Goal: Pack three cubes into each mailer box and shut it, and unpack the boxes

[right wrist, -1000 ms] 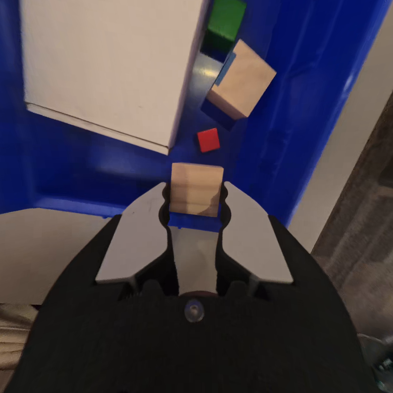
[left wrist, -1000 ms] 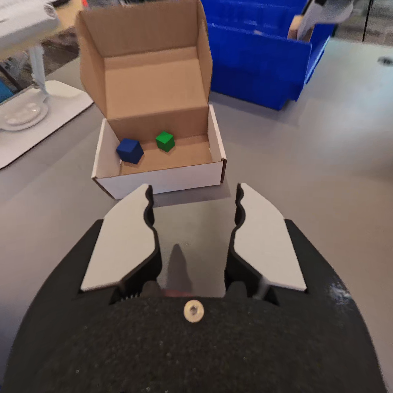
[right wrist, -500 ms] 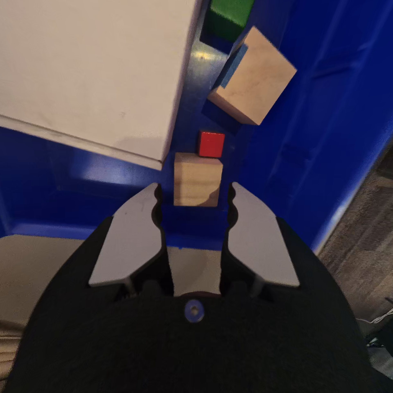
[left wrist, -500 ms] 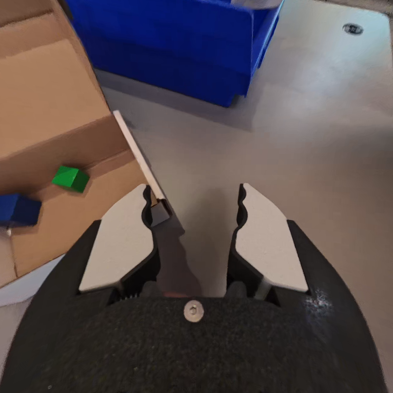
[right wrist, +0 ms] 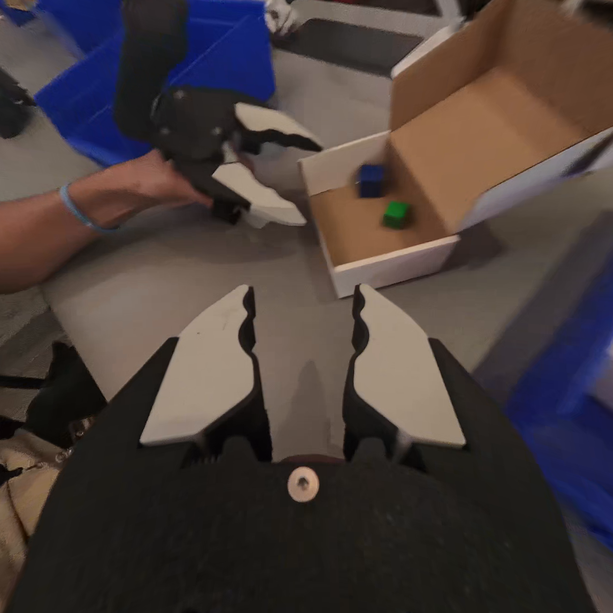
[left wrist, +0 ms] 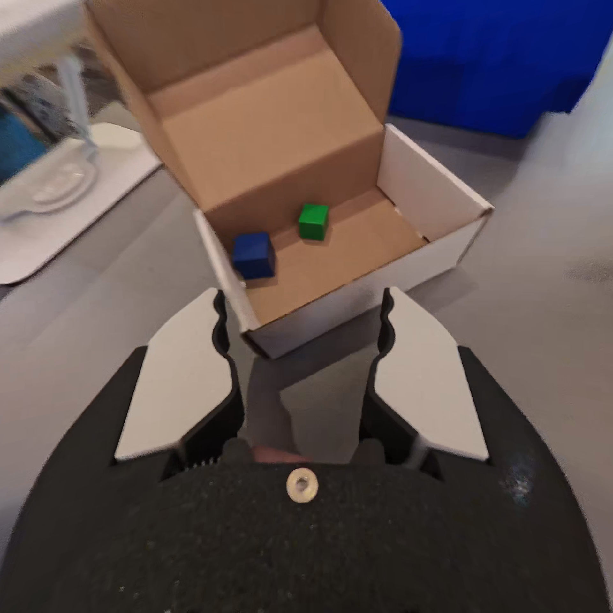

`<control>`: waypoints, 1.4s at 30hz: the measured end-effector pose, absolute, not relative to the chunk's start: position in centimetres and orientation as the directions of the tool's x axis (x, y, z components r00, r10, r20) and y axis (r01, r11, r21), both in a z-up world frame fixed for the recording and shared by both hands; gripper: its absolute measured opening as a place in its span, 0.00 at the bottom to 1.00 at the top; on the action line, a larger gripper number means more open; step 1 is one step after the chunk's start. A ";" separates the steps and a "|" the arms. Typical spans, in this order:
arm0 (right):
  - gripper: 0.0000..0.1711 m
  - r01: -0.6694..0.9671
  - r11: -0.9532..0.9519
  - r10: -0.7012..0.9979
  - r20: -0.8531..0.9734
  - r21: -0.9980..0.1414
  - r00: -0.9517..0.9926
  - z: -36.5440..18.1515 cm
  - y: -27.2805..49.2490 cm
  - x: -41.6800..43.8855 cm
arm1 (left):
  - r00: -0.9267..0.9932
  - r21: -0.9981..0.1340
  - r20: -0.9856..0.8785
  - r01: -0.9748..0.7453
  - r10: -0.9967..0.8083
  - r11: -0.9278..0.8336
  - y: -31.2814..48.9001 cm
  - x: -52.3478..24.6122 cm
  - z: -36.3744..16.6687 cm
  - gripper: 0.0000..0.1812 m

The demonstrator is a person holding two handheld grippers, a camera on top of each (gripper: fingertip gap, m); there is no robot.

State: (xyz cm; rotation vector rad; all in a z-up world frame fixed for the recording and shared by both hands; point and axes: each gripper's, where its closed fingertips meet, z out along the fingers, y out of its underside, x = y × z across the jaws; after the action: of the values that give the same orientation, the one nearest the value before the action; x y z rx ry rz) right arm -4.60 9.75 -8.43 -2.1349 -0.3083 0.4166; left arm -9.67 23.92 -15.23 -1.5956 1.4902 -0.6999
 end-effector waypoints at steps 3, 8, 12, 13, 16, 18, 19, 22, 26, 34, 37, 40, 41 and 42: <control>0.33 0.083 -0.561 0.384 -0.170 -0.824 0.908 -12.7 8.2 -6.4 | 0.127 -0.837 -0.159 -0.544 -0.979 0.065 22.3 -9.8 -15.7 0.48; 0.30 0.131 -0.539 0.432 -0.140 -0.832 0.891 -14.2 5.5 -7.1 | 0.136 -0.826 -0.245 -0.548 -0.960 0.133 18.4 -11.0 -15.4 0.45; 0.27 0.100 -0.507 0.440 -0.158 -0.856 0.884 -14.0 5.0 -7.4 | 0.126 -0.838 -0.294 -0.511 -0.947 0.192 17.9 -10.1 -13.6 0.44; 0.27 0.098 -0.509 0.441 -0.161 -0.855 0.883 -14.1 5.1 -7.4 | 0.101 -0.826 -0.314 -0.519 -0.944 0.219 17.9 -9.8 -13.6 0.44; 0.27 0.091 -0.511 0.443 -0.171 -0.855 0.880 -14.6 5.2 -7.5 | 0.037 -0.787 -0.385 -0.535 -0.922 0.307 18.8 -9.0 -14.3 0.43; 0.26 0.086 -0.510 0.441 -0.174 -0.856 0.881 -14.8 5.2 -7.5 | -0.001 -0.769 -0.419 -0.531 -0.908 0.355 19.5 -8.7 -15.2 0.41; 0.26 0.089 -0.508 0.438 -0.168 -0.857 0.883 -14.8 5.3 -7.5 | -0.032 -0.761 -0.434 -0.522 -0.900 0.385 19.4 -8.6 -15.6 0.35; 0.26 0.097 -0.515 0.428 -0.157 -0.852 0.890 -15.1 5.3 -7.1 | -0.052 -0.733 -0.489 -0.517 -0.871 0.442 19.0 -8.6 -16.4 0.32; 0.26 0.086 -0.516 0.417 -0.163 -0.852 0.894 -15.1 5.4 -6.7 | -0.057 -0.710 -0.460 -0.575 -0.886 0.406 17.4 -9.6 -16.5 0.31; 0.26 0.080 -0.532 0.420 -0.180 -0.843 0.890 -15.5 5.5 -6.9 | 0.064 -0.777 -0.377 -0.565 -0.924 0.278 13.8 -11.8 -16.0 0.33; 0.26 0.083 -0.532 0.427 -0.182 -0.843 0.886 -15.4 5.5 -7.3 | 0.138 -0.812 -0.357 -0.536 -0.924 0.233 14.7 -11.8 -15.4 0.35; 0.26 0.103 -0.530 0.432 -0.163 -0.842 0.887 -15.5 5.5 -7.5 | 0.170 -0.814 -0.316 -0.554 -0.933 0.174 15.3 -11.6 -16.1 0.40; 0.26 0.109 -0.530 0.432 -0.158 -0.841 0.888 -15.6 5.5 -7.5 | 0.183 -0.812 -0.329 -0.557 -0.927 0.178 15.5 -11.5 -16.0 0.41; 0.26 0.113 -0.531 0.432 -0.154 -0.840 0.889 -15.7 5.5 -7.5 | 0.190 -0.813 -0.342 -0.551 -0.920 0.188 15.6 -11.4 -15.9 0.39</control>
State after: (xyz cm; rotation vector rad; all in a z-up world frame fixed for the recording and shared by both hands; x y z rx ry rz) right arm -7.54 5.47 -15.67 -2.1132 -0.3917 0.4301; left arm -11.42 15.58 -15.88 -1.4833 1.4810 -0.4737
